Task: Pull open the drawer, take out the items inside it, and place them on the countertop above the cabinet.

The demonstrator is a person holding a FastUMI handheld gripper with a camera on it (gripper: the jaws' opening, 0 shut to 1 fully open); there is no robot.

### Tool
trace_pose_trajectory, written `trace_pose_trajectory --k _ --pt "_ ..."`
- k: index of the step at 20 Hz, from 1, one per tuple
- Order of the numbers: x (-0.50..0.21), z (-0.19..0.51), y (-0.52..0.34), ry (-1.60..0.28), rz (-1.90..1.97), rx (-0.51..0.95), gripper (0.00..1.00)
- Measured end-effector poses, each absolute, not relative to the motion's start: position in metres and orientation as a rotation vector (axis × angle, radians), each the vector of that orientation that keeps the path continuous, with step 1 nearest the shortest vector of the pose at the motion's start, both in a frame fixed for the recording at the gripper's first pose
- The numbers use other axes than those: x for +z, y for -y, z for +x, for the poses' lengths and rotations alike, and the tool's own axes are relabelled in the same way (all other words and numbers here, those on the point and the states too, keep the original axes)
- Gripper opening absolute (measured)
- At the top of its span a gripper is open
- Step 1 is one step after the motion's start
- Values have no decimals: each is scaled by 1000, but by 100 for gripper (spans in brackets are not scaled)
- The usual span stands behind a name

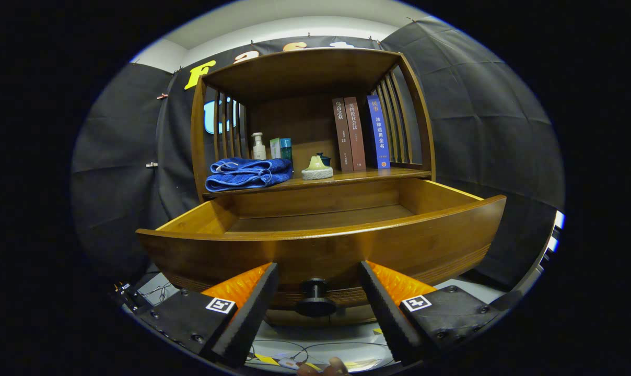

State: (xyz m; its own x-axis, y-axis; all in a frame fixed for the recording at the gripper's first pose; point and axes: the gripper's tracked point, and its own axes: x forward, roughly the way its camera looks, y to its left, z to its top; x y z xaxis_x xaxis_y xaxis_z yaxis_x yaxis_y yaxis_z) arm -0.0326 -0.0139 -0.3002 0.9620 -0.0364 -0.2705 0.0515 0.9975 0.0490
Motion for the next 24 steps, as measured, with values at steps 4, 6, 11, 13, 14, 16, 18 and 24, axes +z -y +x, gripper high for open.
trace_pose_trajectory --k 4,6,11,13,14,16,18,24 --pt "-301 -14 15 -285 50 -43 100" --pt "-301 1 15 -284 46 -45 100" --pt "-300 50 17 -274 44 -56 100" --pt "-302 71 17 -283 44 -56 100" --pt "-303 81 18 -283 43 -56 100" --pt "-306 98 19 -276 45 -57 100" --pt "-308 112 19 -278 41 -58 99" --pt "-312 144 20 -285 56 -60 99"
